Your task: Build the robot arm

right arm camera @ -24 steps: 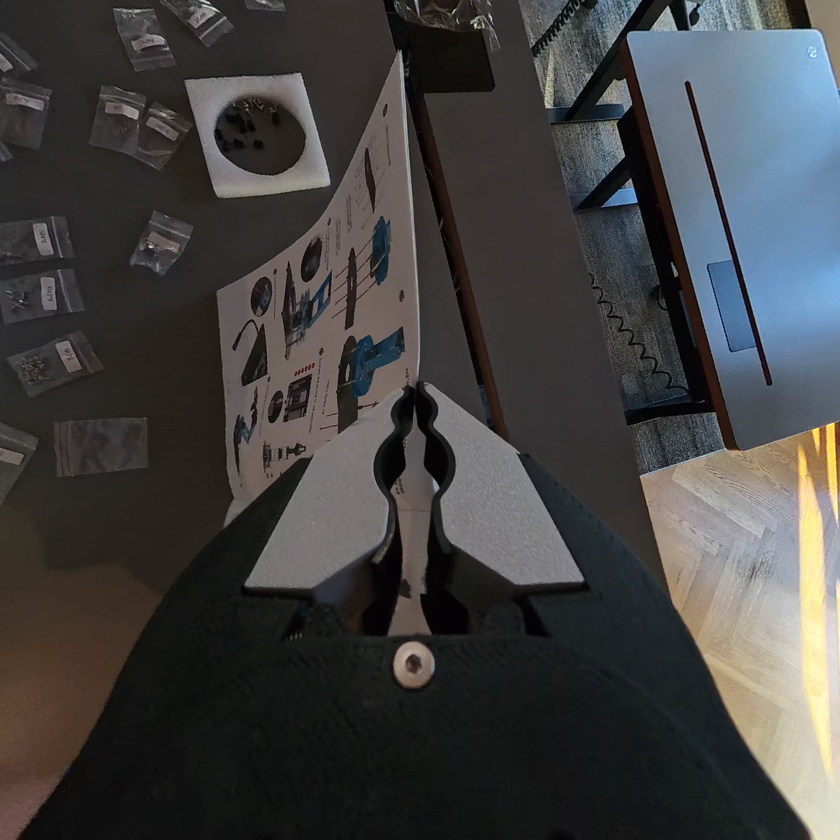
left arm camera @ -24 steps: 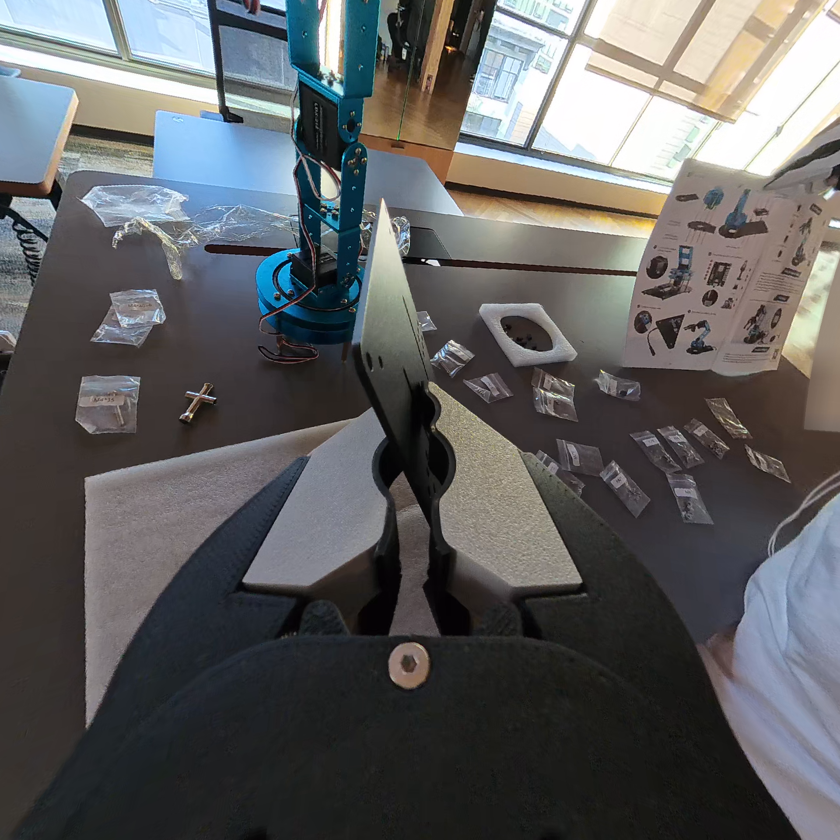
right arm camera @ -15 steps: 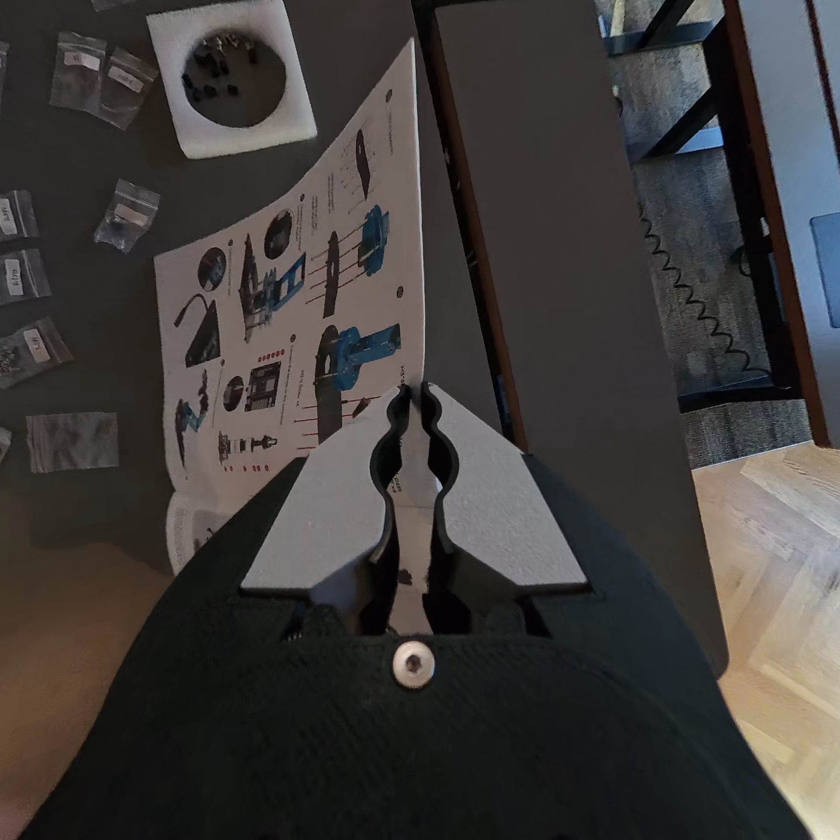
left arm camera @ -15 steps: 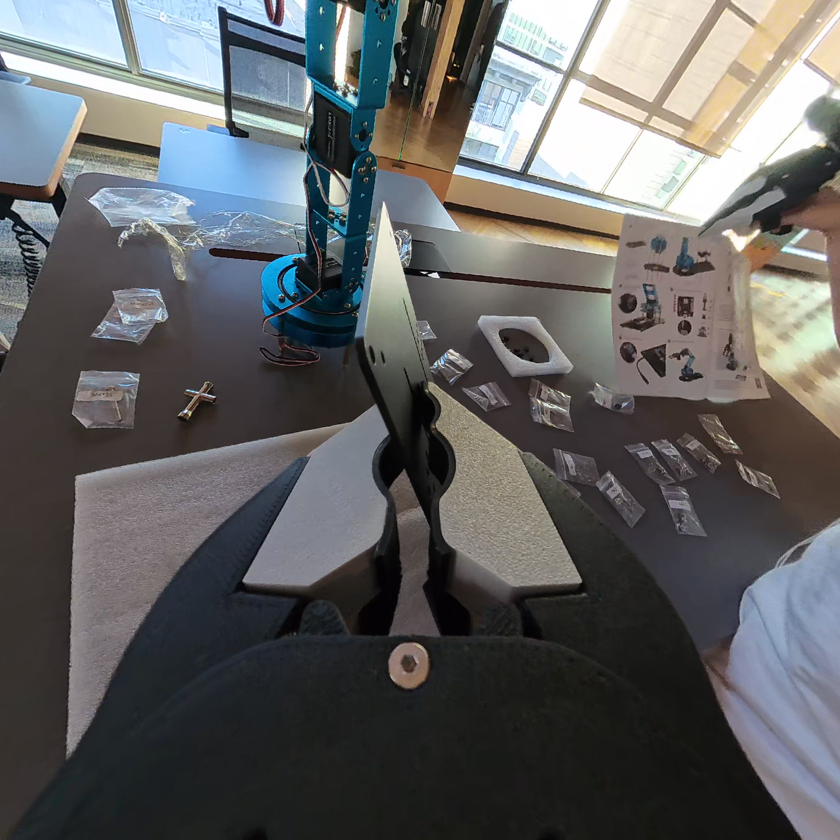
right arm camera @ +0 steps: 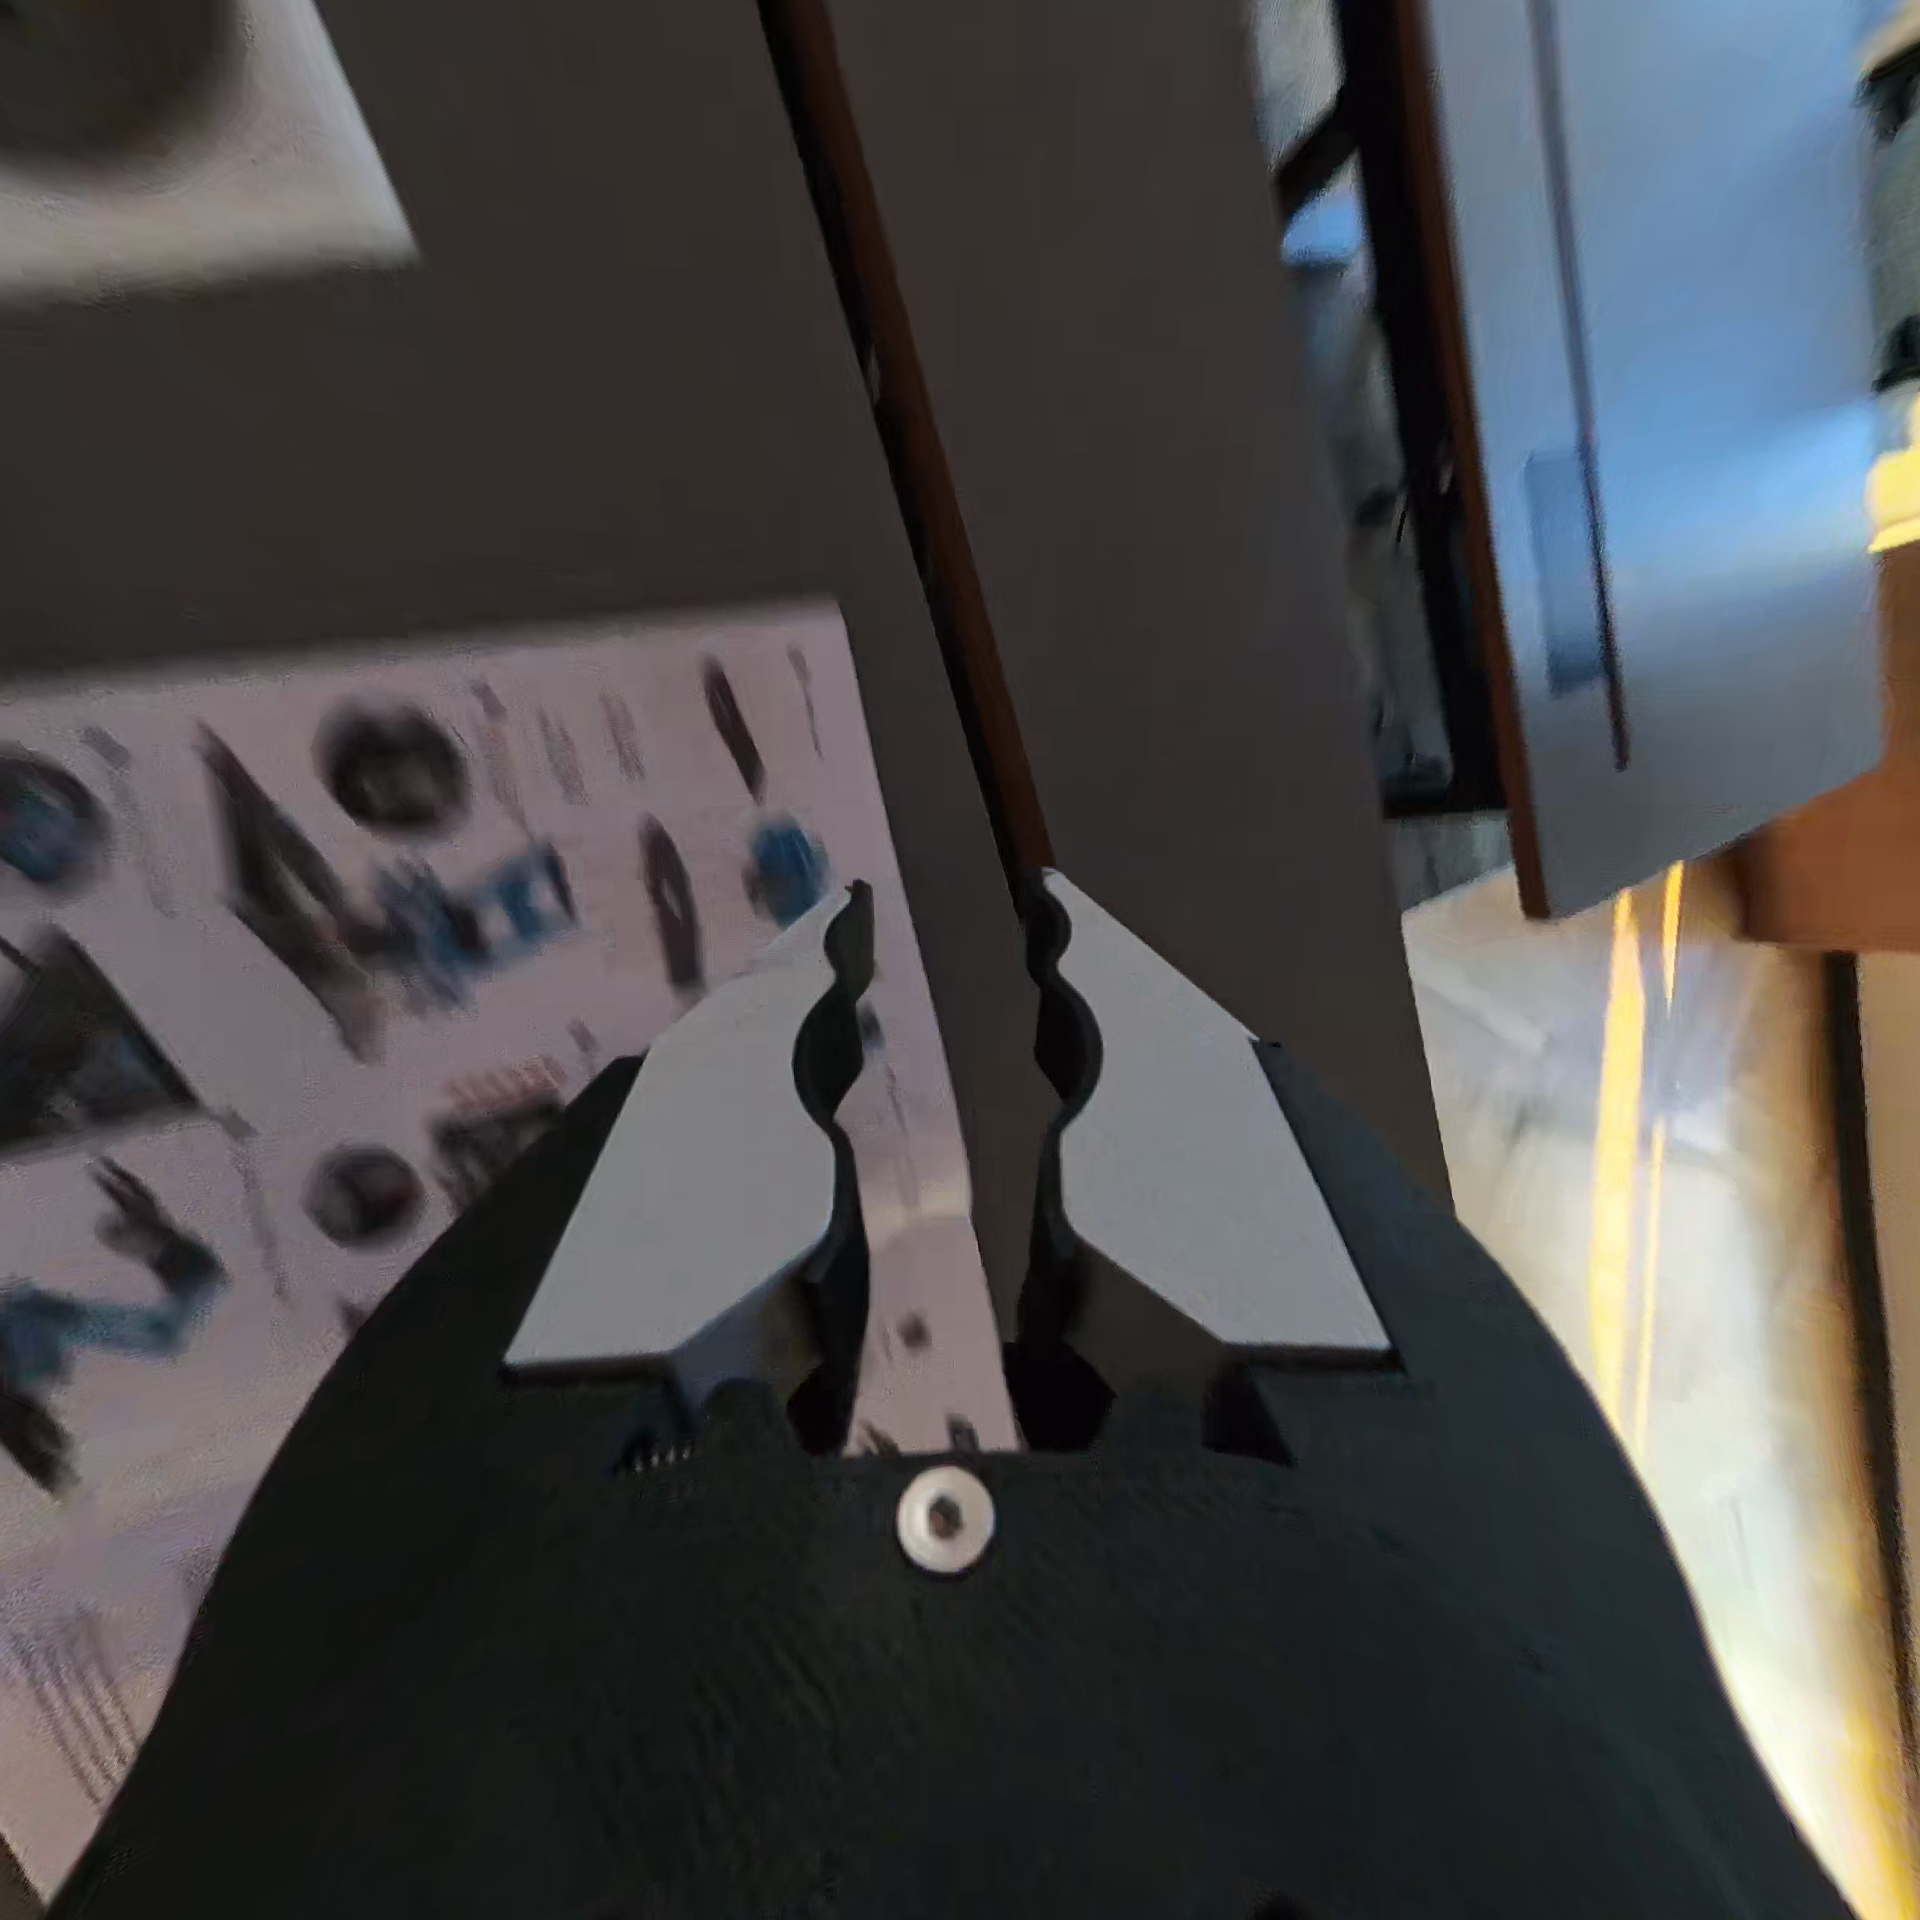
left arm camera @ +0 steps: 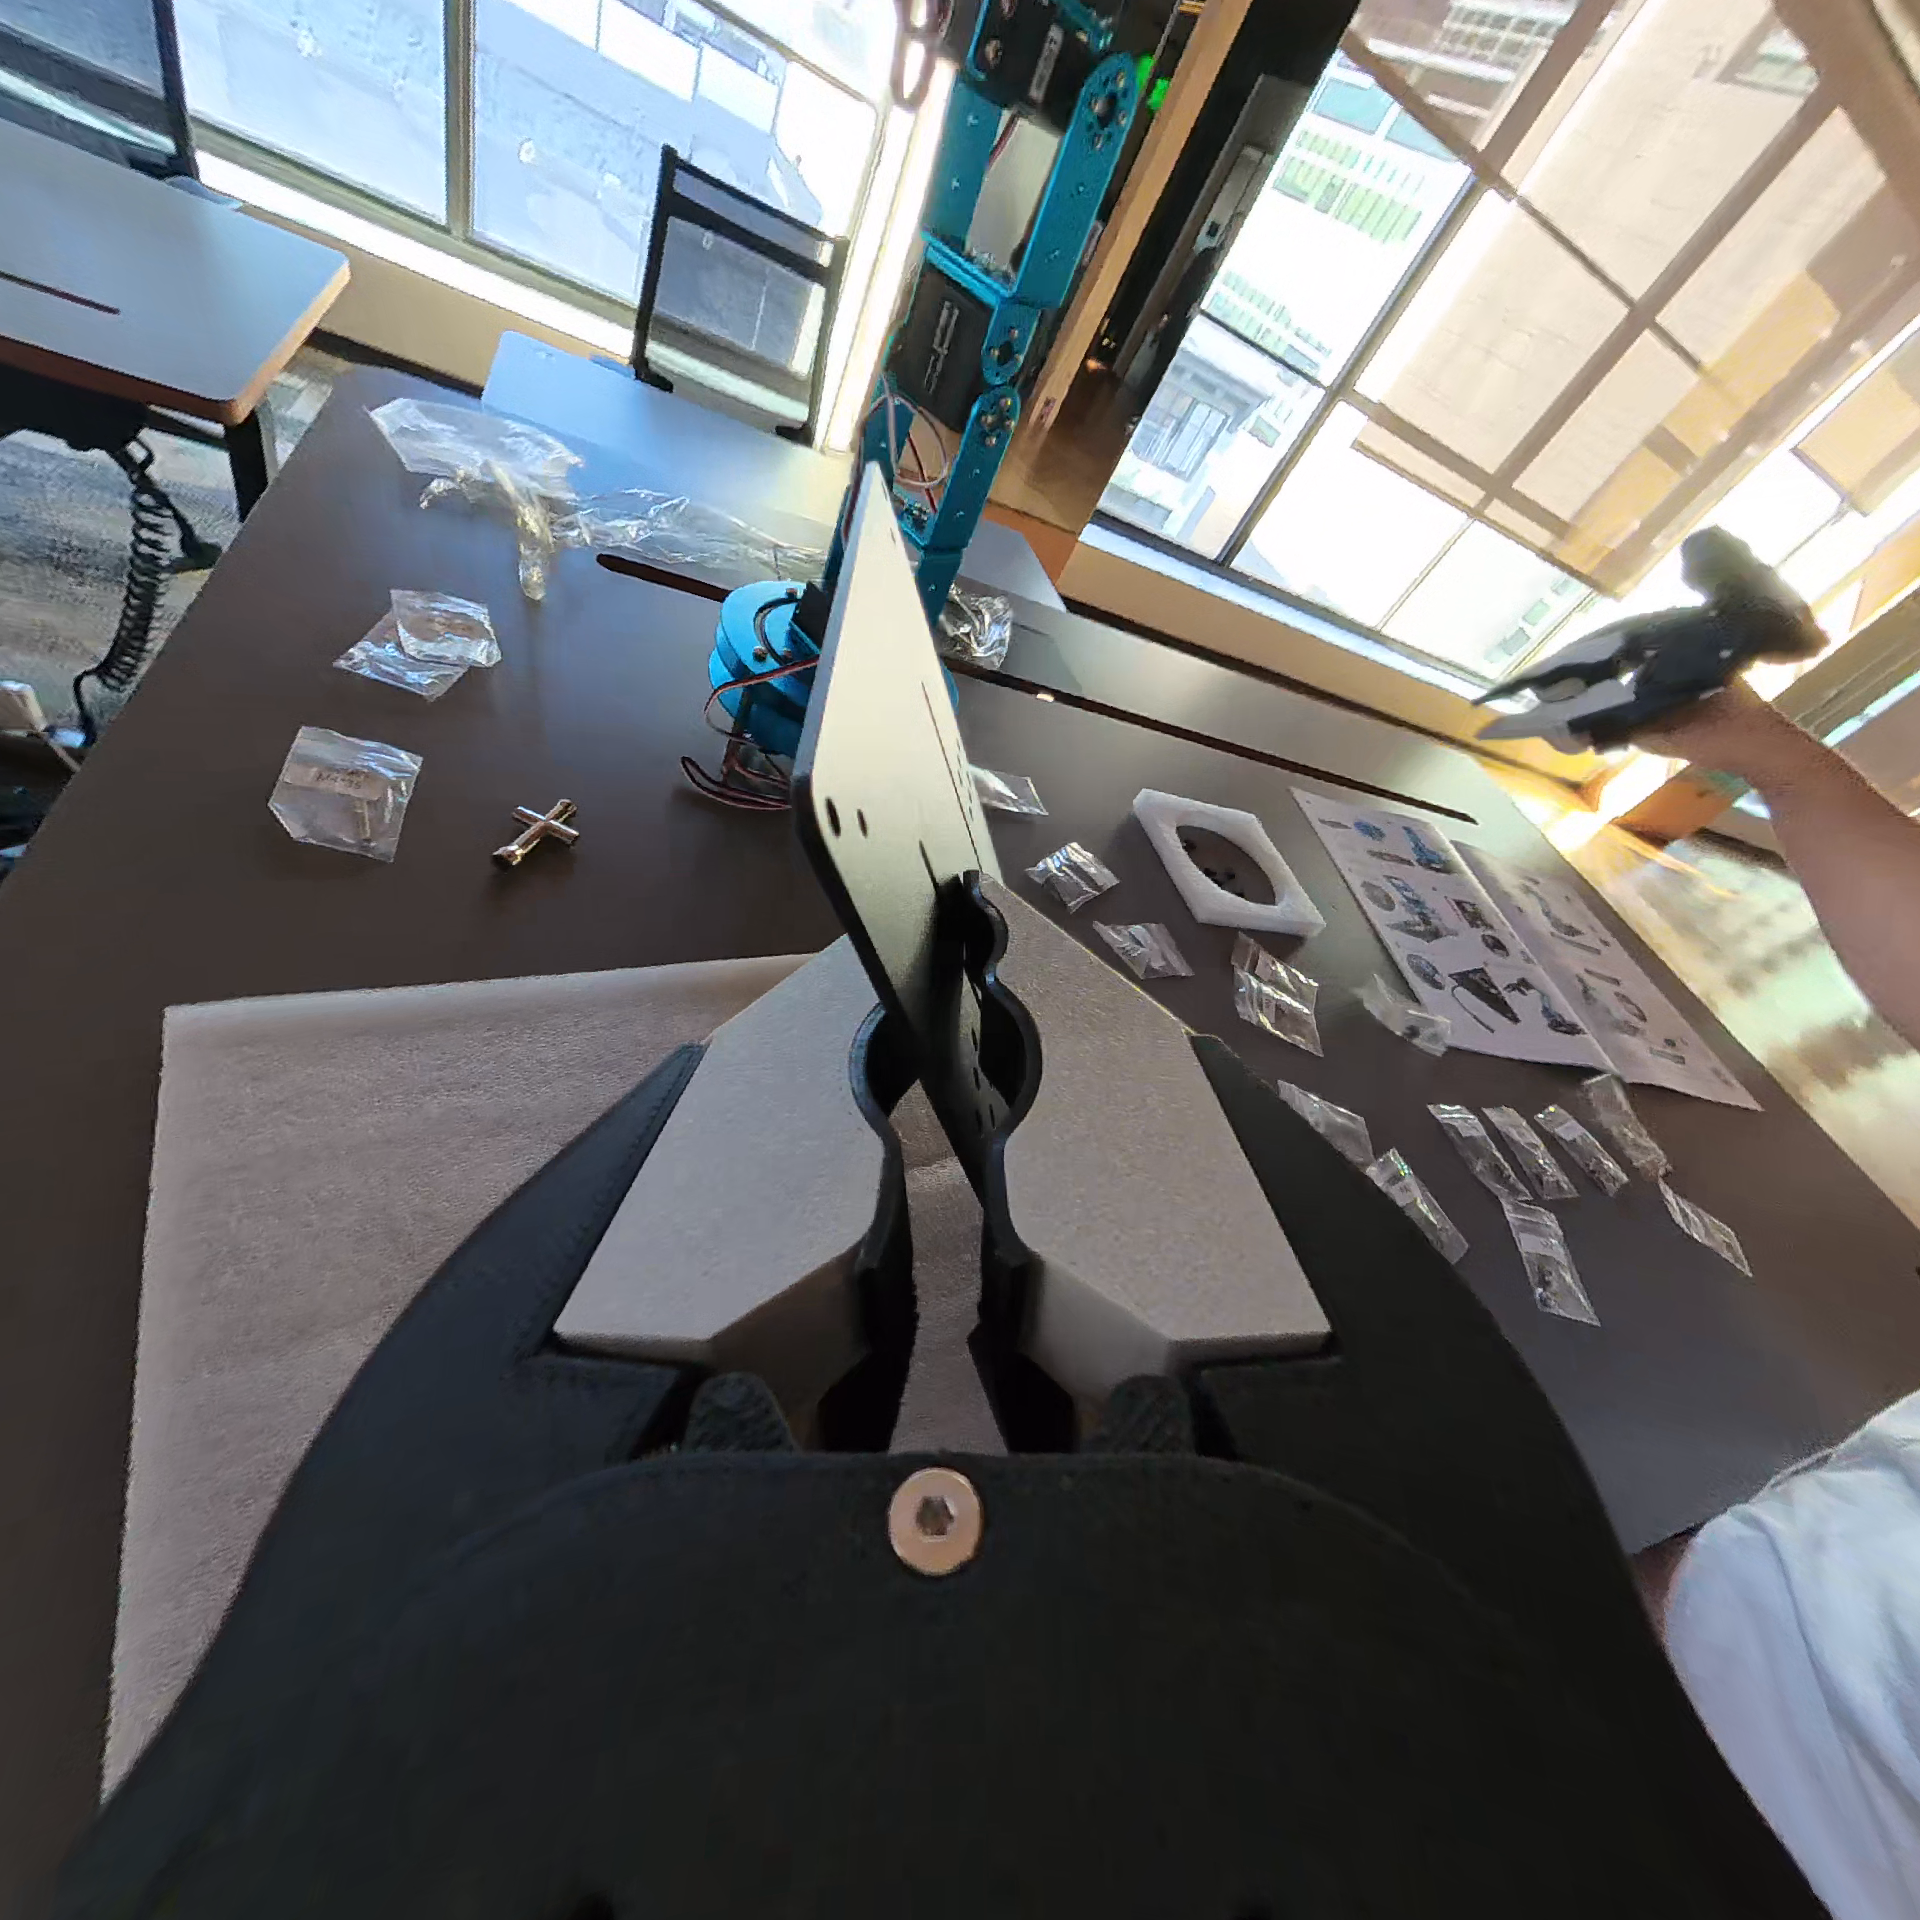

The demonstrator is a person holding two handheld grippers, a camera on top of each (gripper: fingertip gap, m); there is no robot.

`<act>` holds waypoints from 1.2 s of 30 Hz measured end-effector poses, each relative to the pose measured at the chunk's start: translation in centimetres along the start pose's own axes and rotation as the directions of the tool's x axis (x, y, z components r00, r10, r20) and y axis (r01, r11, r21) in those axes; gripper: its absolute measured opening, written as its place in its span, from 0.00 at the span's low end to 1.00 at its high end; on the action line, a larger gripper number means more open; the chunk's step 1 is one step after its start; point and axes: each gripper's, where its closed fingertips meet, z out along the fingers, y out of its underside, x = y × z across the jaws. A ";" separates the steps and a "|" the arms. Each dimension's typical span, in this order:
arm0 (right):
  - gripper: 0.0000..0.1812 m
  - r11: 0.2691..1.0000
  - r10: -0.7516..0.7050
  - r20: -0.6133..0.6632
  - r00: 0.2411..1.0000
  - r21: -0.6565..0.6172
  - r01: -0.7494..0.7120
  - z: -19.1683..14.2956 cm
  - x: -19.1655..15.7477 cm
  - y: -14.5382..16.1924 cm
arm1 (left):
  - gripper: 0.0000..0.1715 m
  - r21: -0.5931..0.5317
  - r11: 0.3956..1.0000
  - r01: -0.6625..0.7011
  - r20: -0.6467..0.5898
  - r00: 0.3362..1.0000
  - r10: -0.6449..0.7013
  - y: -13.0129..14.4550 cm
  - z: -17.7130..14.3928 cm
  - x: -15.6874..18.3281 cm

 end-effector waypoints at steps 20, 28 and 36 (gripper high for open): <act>0.18 0.932 0.078 0.994 0.083 -0.043 -0.359 8.7 -48.1 -38.7 | 0.00 0.118 0.965 0.235 -0.203 0.957 -0.208 2.5 -2.1 -5.3; 0.00 0.918 0.237 0.950 -0.203 -0.287 -0.273 7.4 -50.0 -38.9 | 0.00 0.023 0.758 0.652 -0.396 0.702 -0.592 3.5 -2.0 -9.2; 0.00 0.829 0.386 0.885 -0.259 -0.456 -0.323 7.9 -46.1 -41.1 | 0.00 -0.115 0.719 0.685 -0.297 0.667 -0.683 6.5 -4.0 -9.5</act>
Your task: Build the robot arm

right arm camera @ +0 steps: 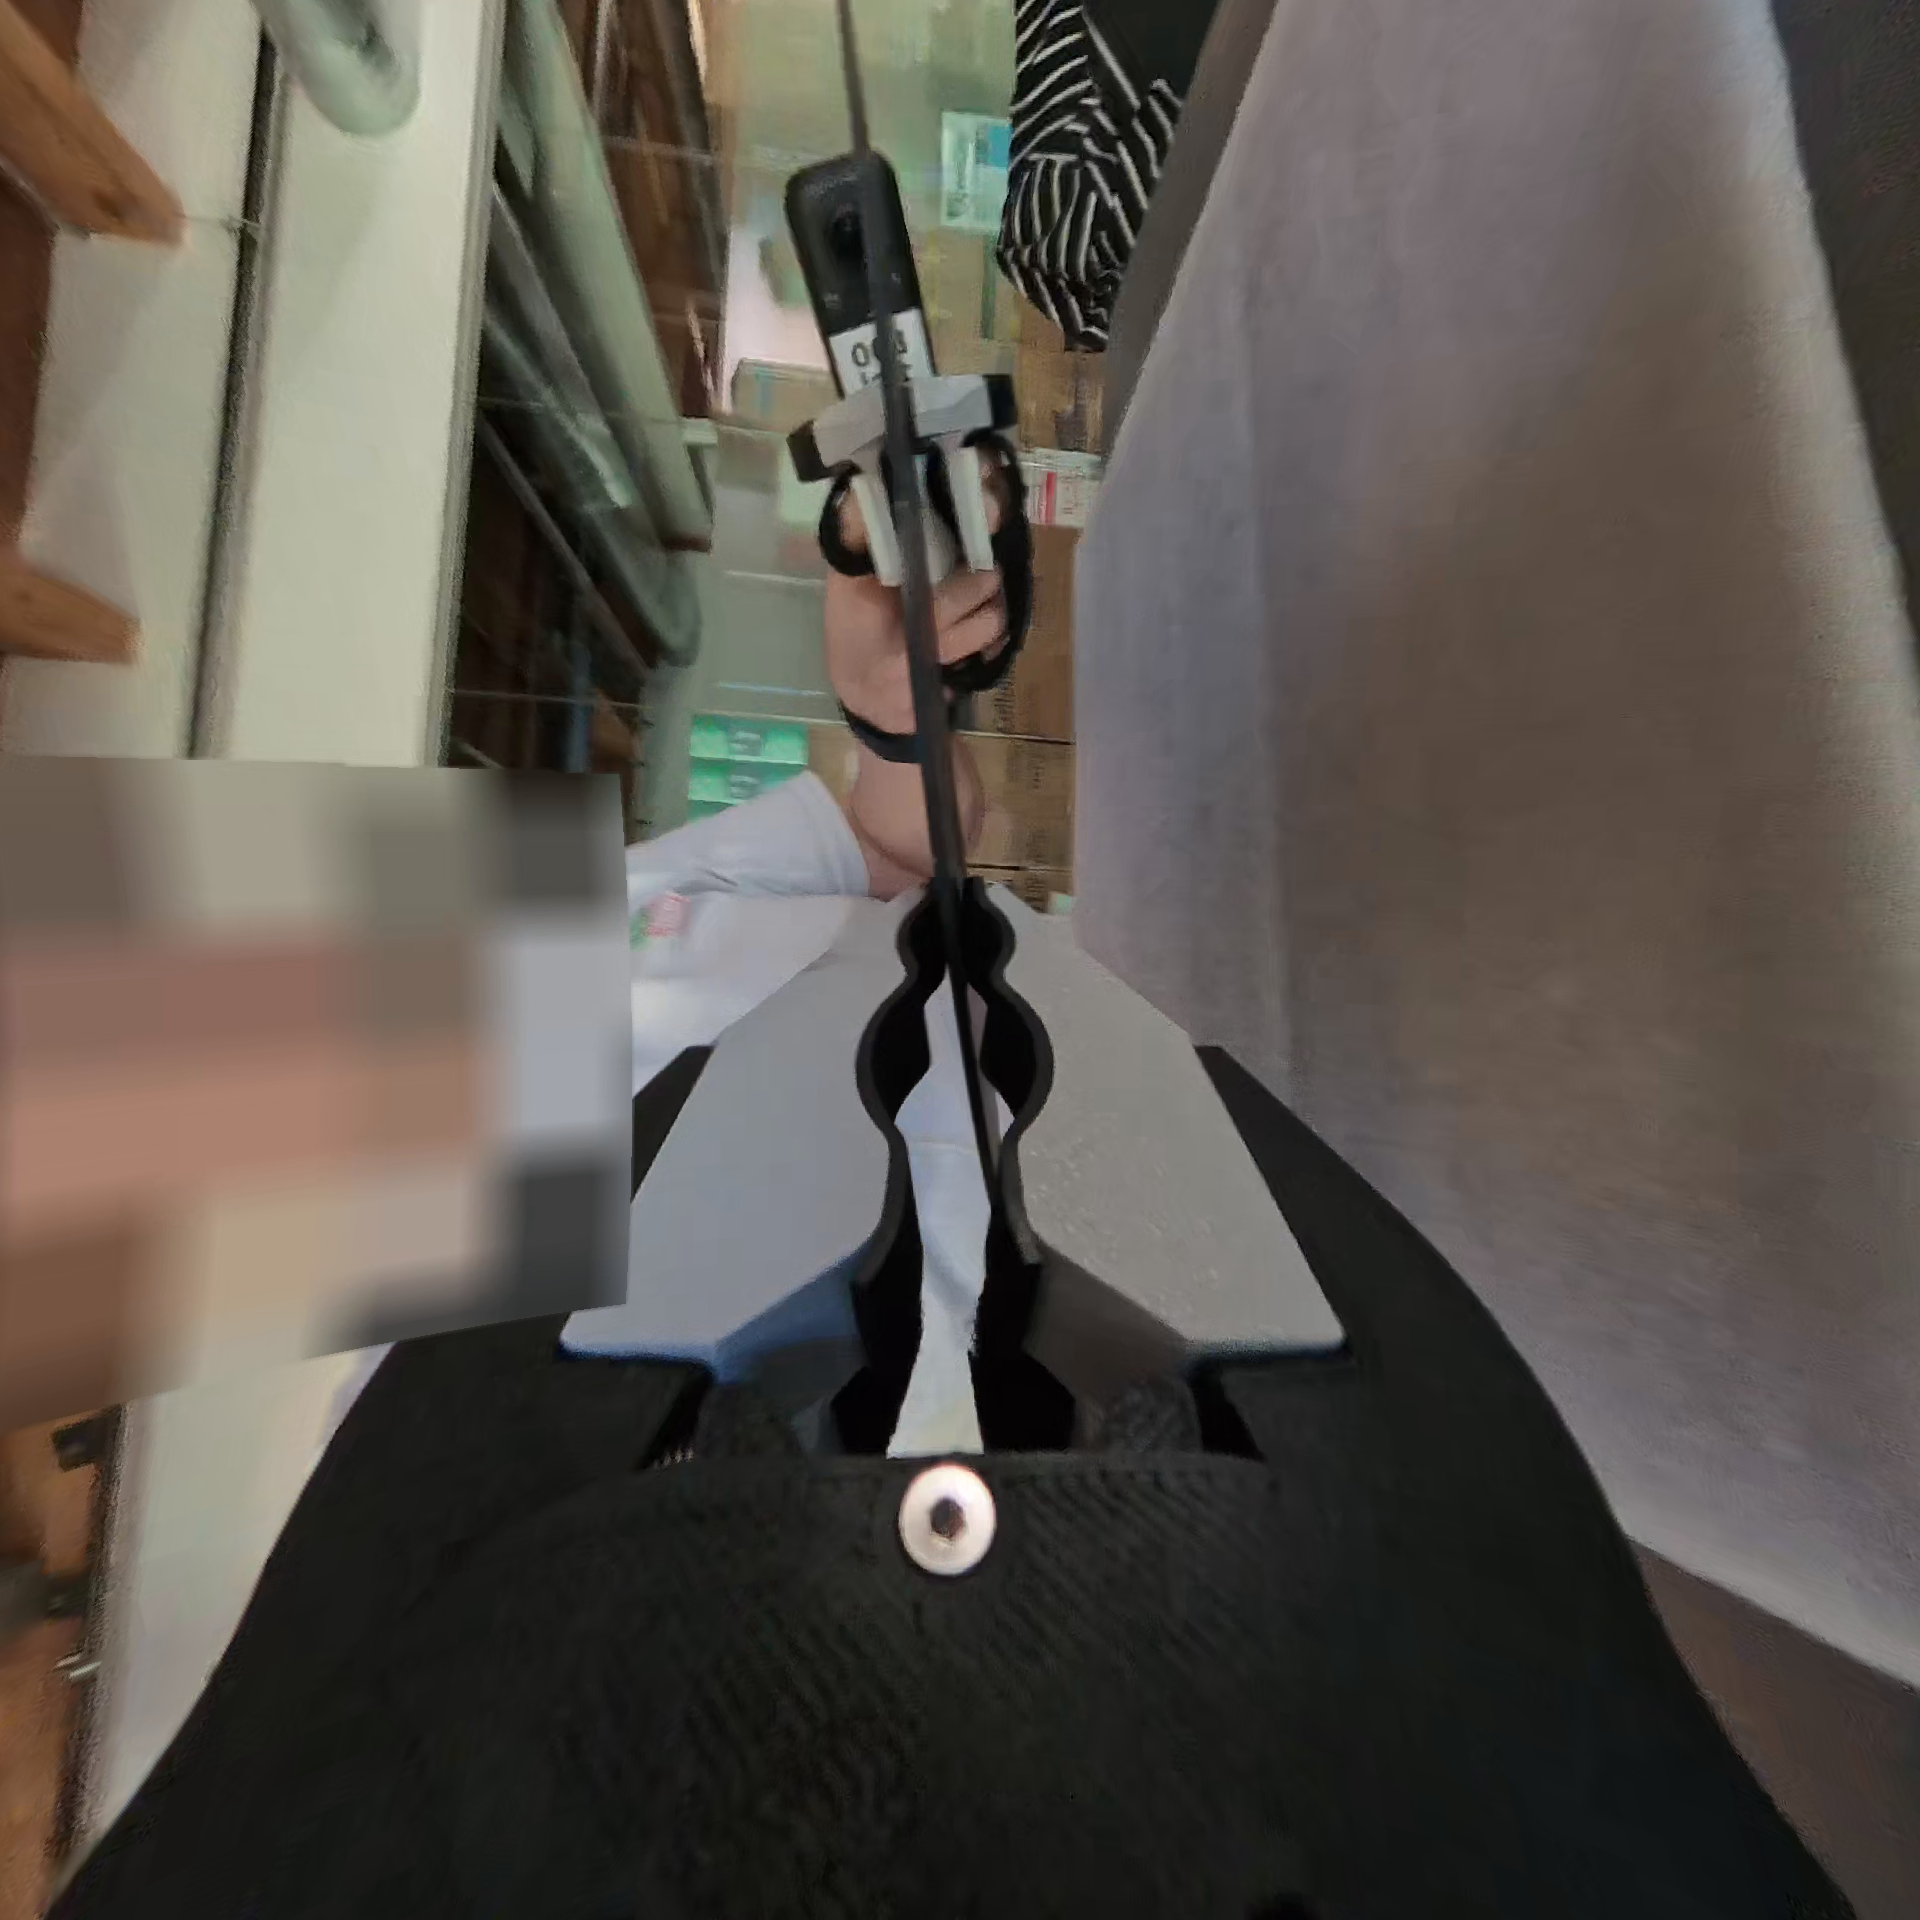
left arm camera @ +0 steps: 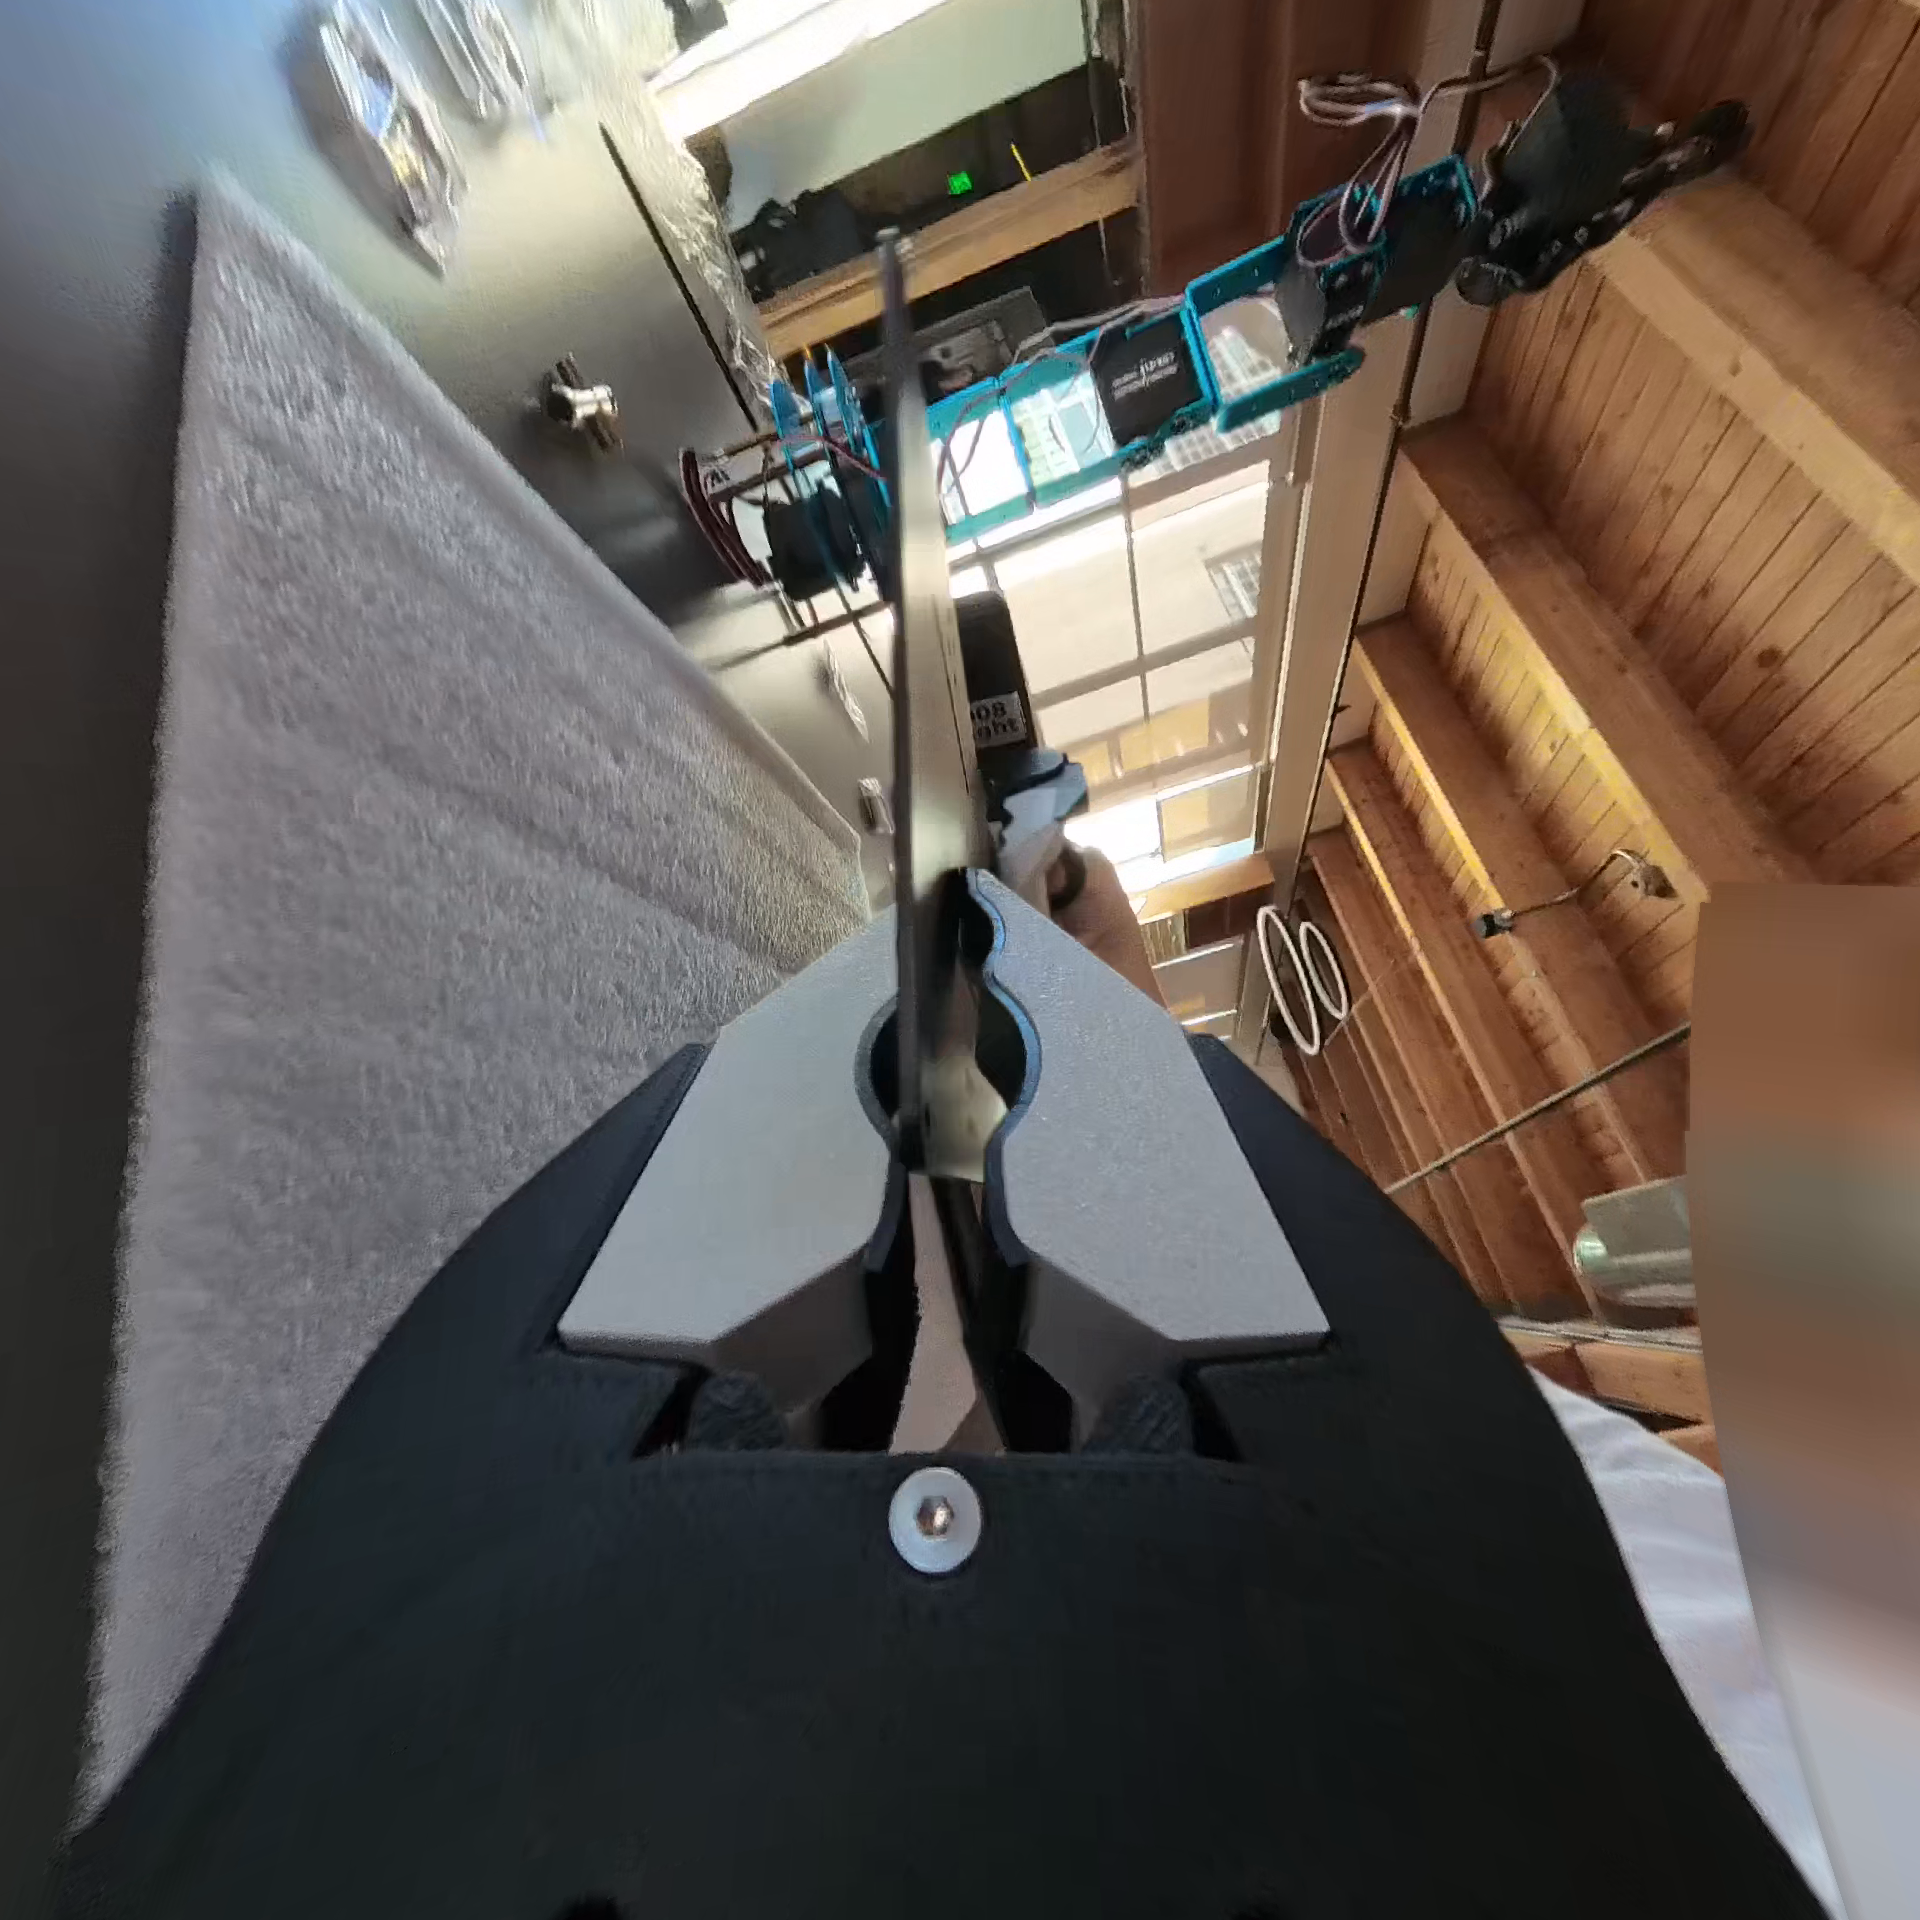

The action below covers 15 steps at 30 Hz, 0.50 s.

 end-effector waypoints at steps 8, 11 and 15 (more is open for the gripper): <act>0.00 0.998 -0.053 -0.092 0.994 -0.039 0.050 0.9 1.0 1.5 | 0.10 -0.054 0.992 0.111 -0.025 0.993 -0.113 0.3 -0.6 -2.6; 0.00 0.996 -0.091 -0.143 0.985 -0.031 0.088 1.0 1.1 2.4 | 0.12 -0.074 0.993 0.095 -0.008 0.995 -0.096 0.0 -1.3 -3.1; 0.00 0.999 -0.037 -0.159 0.987 -0.022 0.034 1.4 2.5 2.9 | 0.16 -0.168 0.986 -0.006 0.117 0.993 0.026 1.0 -2.0 -4.7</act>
